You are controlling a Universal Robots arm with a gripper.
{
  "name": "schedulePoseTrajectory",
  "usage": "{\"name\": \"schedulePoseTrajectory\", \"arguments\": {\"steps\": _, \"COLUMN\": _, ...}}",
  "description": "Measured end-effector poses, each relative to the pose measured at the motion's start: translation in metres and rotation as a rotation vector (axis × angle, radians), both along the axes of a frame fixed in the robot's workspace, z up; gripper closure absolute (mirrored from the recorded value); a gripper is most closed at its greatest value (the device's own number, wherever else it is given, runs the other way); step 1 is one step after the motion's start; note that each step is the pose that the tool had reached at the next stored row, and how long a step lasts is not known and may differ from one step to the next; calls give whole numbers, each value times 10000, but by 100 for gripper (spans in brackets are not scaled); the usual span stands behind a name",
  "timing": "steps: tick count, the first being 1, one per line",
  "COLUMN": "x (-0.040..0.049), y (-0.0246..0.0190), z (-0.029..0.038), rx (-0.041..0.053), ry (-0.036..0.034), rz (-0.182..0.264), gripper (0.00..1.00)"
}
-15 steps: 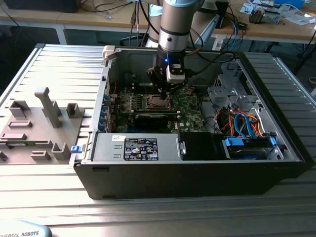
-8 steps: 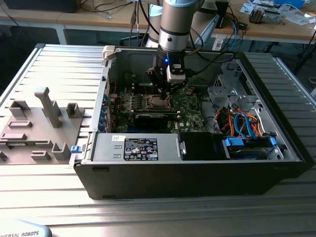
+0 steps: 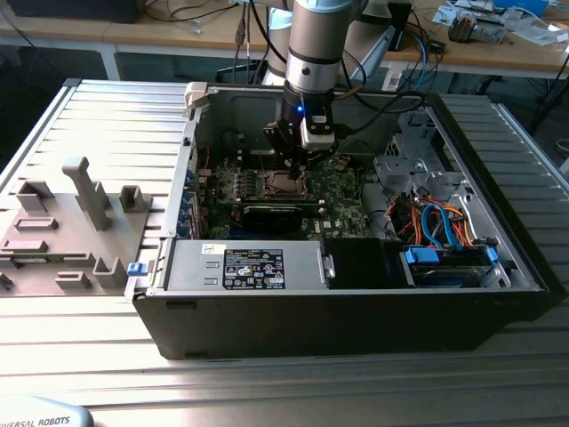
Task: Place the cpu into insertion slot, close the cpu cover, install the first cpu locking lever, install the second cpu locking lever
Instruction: 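Install the first cpu locking lever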
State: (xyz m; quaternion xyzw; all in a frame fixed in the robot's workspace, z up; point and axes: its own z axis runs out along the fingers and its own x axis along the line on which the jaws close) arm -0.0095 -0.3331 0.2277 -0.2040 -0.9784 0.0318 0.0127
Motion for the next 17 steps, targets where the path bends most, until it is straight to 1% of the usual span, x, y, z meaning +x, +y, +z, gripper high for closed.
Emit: {"name": "schedulePoseTrajectory", "arguments": {"steps": 17, "x": 0, "y": 0, "z": 0, "rx": 1, "ry": 0, "rz": 263, "gripper": 89}}
